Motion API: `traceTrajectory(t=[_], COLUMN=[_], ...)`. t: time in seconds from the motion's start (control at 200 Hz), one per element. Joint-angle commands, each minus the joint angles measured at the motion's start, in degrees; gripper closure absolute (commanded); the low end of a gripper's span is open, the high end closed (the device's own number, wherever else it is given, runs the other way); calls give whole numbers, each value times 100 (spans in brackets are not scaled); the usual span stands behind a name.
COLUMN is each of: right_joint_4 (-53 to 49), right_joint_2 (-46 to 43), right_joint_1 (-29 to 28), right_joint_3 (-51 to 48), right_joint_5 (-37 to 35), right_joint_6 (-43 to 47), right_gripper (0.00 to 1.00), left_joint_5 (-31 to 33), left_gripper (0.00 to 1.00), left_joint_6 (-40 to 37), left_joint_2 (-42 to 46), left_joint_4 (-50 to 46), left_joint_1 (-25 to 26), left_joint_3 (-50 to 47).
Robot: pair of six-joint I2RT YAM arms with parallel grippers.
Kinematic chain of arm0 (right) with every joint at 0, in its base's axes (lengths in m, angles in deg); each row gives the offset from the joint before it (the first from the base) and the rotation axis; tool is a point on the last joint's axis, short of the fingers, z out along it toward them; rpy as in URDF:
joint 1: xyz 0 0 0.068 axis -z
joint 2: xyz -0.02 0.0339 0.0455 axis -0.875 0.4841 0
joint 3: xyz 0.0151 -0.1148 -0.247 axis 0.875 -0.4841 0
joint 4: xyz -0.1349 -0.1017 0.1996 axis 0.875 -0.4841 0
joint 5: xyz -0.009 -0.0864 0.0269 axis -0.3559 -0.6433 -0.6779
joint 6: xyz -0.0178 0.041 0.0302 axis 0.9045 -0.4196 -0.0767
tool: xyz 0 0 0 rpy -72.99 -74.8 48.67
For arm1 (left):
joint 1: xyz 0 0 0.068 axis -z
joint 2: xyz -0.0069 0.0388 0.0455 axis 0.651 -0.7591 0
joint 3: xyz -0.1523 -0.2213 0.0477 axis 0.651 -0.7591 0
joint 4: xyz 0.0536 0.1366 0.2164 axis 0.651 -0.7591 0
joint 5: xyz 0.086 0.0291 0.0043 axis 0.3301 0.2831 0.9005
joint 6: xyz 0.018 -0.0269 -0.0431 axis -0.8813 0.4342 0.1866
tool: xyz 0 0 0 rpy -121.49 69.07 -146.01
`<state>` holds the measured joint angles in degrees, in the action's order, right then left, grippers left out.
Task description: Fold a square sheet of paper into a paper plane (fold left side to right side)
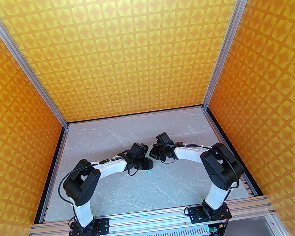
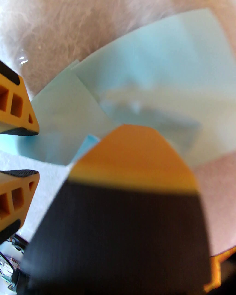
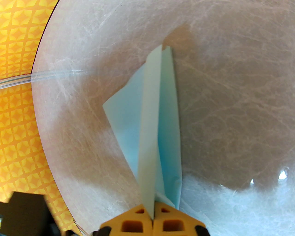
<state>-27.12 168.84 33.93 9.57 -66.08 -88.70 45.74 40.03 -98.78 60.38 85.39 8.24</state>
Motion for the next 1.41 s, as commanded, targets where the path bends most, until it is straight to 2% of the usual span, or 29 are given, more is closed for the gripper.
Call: traceTrajectory(t=[0.0, 0.21, 0.275, 0.67, 0.745, 0.885, 1.08, 1.25, 1.345, 1.4], right_joint_4=[-93, -67, -68, -140, -171, -212, -278, -269, -269, -274], right_joint_2=[71, 68, 64, -33, -78, -84, -38, -1, -1, -21], right_joint_1=[-57, -75, -82, -84, -84, -84, -84, -84, -84, -84], right_joint_3=[113, 109, 98, 121, 138, 181, 218, 225, 224, 209], right_joint_5=[-97, -80, -88, -159, -172, -183, -207, -183, -168, -177], right_joint_6=[100, 82, 87, 143, 199, 262, 277, 261, 265, 267], right_gripper=[100, 100, 100, 100, 96, 96, 100, 100, 100, 100], left_joint_5=[85, 221, 258, 259, 259, 259, 203, -109, -174, -225], left_gripper=[68, 67, 74, 82, 84, 84, 74, 72, 77, 85], left_joint_6=[-66, -62, -61, -65, -67, -80, -59, -25, -33, -26], left_joint_2=[-137, -226, -239, -292, -264, -185, 262, 547, 540, 485], left_joint_4=[-83, -198, -220, -266, -229, -129, 5, 149, 213, 276], left_joint_1=[67, 87, 91, 91, 92, 76, -24, -259, -391, -478], left_joint_3=[122, 217, 220, 178, 125, 43, -101, -134, -127, -130])
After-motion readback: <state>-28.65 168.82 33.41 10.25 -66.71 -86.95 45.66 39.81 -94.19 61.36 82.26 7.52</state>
